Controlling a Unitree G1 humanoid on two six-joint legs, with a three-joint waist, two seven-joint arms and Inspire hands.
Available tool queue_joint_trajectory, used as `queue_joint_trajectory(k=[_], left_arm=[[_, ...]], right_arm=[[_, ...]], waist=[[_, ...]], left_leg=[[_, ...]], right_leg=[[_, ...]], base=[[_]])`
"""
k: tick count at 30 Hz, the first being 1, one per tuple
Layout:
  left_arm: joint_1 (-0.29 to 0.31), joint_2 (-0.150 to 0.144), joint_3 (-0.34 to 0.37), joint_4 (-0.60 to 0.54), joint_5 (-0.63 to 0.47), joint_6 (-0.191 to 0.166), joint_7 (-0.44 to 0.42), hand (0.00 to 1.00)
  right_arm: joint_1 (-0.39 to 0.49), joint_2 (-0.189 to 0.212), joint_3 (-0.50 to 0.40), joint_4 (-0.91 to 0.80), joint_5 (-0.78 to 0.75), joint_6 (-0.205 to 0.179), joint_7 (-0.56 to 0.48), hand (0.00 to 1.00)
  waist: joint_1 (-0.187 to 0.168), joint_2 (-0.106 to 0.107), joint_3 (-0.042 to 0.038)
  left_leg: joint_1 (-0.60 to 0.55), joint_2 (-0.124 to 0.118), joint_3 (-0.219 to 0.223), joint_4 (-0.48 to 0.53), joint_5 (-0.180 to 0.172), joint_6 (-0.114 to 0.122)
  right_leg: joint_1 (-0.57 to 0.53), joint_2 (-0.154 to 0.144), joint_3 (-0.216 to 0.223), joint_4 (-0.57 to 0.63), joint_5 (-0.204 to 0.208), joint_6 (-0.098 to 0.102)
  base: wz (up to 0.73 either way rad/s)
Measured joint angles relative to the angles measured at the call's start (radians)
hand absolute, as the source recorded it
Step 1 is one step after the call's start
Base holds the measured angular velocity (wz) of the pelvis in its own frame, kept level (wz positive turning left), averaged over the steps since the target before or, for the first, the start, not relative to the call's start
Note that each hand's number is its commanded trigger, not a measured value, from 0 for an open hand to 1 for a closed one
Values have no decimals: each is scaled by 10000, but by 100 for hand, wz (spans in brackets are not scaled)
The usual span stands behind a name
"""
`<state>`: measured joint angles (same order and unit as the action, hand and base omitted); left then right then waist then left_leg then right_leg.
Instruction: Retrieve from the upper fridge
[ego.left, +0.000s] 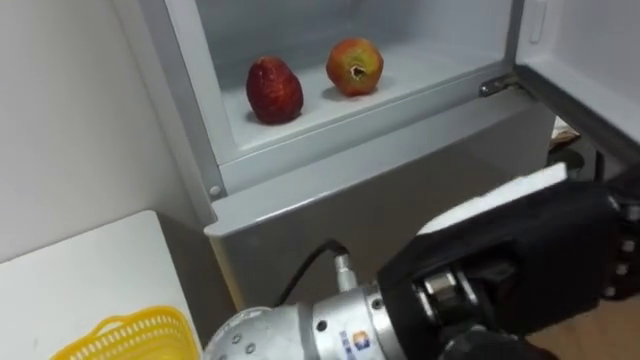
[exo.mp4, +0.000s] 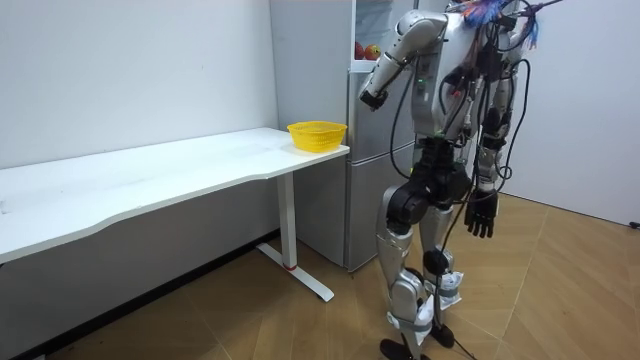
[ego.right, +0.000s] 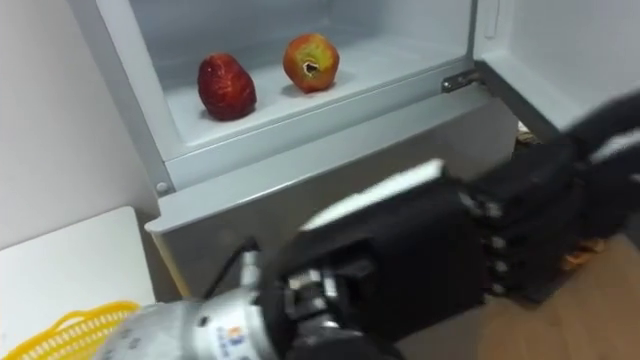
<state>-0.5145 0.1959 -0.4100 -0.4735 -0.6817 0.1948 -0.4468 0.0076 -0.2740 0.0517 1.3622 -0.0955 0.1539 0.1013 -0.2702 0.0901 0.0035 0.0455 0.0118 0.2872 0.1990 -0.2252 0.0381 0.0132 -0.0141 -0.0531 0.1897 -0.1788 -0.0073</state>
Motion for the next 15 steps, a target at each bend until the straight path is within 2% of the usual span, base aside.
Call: queue_joint_trajectory(k=[1,2,3,4,6,8,10,12,13,15], left_arm=[[429,64,377,-102,174,-39,34,0],[907,190,791,-290,190,-37,82,0],[1120,258,1012,-422,186,-39,105,0],[1492,500,1445,-723,188,-51,251,0],[2051,837,2223,-1132,190,-218,640,0],[2152,917,2657,-1188,193,-331,953,0],[2271,906,3087,-1250,225,-504,1290,0],[2438,878,3454,-1365,241,-706,1602,0],[2475,867,3741,-1463,320,-751,1766,0],[2474,870,4173,-1636,583,-954,2192,0]], right_arm=[[11,43,-35,1,-177,-32,33,0],[17,90,-65,13,-276,-91,28,0],[27,112,-82,9,-338,-124,20,0],[43,159,-99,13,-470,-212,-26,0],[69,250,-271,13,-684,-309,-247,0],[67,282,-373,-12,-744,-329,-333,0],[20,326,-480,-34,-938,-343,-365,0],[17,345,-579,-127,-1153,-458,-406,0],[-20,349,-558,-162,-1197,-586,-535,0],[-57,388,-537,-157,-1289,-711,-693,0]], waist=[[198,-107,-36],[444,-237,-110],[575,-299,-129],[757,-441,-104],[1181,-635,-135],[1519,-736,-121],[1817,-771,-136],[1999,-737,-148],[2197,-679,-171],[2256,-615,-141]], left_leg=[[46,-12,-177,1,0,0],[45,-6,-266,2,1,0],[40,1,-282,2,1,0],[36,-5,-487,17,2,0],[-63,-28,-780,122,3,4],[-176,-58,-1018,282,2,5],[-211,-71,-1126,296,13,23],[-277,-92,-1260,348,19,34],[-342,-93,-1283,377,20,35],[-352,-117,-1406,379,41,61]], right_leg=[[80,3,-73,-13,-9,-10],[112,7,-142,-15,-14,-18],[127,7,-198,-21,-15,-23],[228,-1,-350,-54,-18,-30],[307,-39,-671,-85,-32,-44],[384,-59,-883,-207,-28,-36],[408,-76,-1032,-200,-35,-33],[427,-109,-1190,-186,-35,-33],[428,-111,-1203,-173,-35,-34],[486,-125,-1325,-167,-36,-35]], base=[[21],[20],[30],[44],[53],[42],[31],[19],[12],[19]])
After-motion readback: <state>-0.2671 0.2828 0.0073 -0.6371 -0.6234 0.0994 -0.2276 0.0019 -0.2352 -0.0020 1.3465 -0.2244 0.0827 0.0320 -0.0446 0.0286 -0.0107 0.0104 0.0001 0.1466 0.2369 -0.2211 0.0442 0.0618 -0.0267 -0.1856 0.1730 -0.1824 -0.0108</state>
